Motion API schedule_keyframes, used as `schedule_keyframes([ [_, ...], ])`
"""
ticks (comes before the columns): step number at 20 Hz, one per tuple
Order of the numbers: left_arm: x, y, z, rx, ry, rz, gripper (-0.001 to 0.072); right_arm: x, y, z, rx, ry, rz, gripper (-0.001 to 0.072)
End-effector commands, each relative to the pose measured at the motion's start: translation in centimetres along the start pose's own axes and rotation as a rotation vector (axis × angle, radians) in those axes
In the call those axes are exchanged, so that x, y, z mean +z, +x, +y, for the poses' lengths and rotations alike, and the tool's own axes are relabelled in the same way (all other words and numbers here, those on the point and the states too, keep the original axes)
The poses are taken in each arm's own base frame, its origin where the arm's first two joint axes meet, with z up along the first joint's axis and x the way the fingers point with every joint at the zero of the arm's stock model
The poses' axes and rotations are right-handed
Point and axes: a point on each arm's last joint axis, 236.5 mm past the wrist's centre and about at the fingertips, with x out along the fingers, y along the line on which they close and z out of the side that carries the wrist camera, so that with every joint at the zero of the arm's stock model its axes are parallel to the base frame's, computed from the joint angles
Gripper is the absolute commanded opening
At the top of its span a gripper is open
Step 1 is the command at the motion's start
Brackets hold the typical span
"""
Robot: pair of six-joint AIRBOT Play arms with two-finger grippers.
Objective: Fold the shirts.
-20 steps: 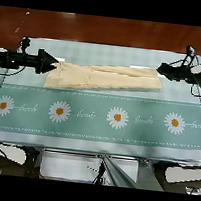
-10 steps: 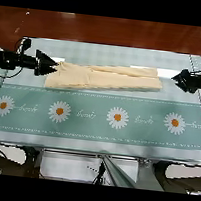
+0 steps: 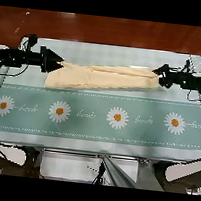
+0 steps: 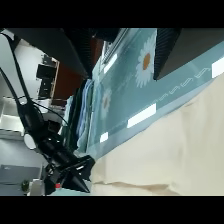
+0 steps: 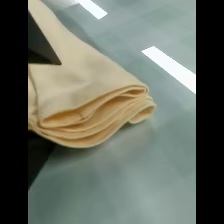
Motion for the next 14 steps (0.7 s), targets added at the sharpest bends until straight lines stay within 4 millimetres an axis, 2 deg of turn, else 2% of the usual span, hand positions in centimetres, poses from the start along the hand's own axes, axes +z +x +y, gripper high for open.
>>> schedule_keyframes([
  [1, 0.6, 0.6, -2.5, -0.092, 0.004, -0.027, 0.0479, -0.9, 2.8, 1.5, 0.015, -0.015, -0.035, 0.0276],
  [2, 0.6, 0.6, -2.7, -0.097, 0.009, -0.027, 0.0466, -0.9, 2.6, 2.2, 0.028, -0.047, -0.039, 0.0091],
  [3, 0.6, 0.6, -2.8, -0.097, 0.012, -0.028, 0.0465, -0.7, 1.9, 3.2, 0.043, -0.088, -0.05, 0.0029],
  [5, 0.8, 0.6, -3.4, -0.091, 0.03, -0.042, 0.0466, 0.5, -0.7, 6.0, 0.079, -0.192, -0.105, 0.003],
  [7, 0.7, 0.8, -4.5, -0.082, 0.08, -0.053, 0.0464, 1.2, -4.5, 9.5, 0.125, -0.295, -0.159, 0.0029],
  [8, 0.5, 1.3, -5.1, -0.079, 0.097, -0.052, 0.042, 1.1, -6.7, 11.5, 0.146, -0.346, -0.178, 0.0029],
  [9, 0.1, 2.0, -5.7, -0.075, 0.122, -0.046, 0.0293, 0.7, -8.8, 13.4, 0.166, -0.396, -0.193, 0.0029],
  [11, -1.0, 4.8, -6.9, -0.066, 0.158, -0.021, 0.0189, -1.2, -13.2, 17.2, 0.211, -0.508, -0.21, 0.0029],
  [12, -1.8, 6.8, -7.4, -0.06, 0.173, 0.001, 0.0089, -2.5, -15.4, 19.2, 0.24, -0.562, -0.218, 0.0029],
  [13, -2.8, 9.1, -7.9, -0.049, 0.19, 0.018, 0.0084, -3.8, -17.5, 21.0, 0.263, -0.612, -0.231, 0.0029],
  [14, -3.7, 11.3, -8.3, -0.038, 0.208, 0.03, 0.0035, -5.2, -19.5, 22.6, 0.273, -0.667, -0.253, 0.0029],
])
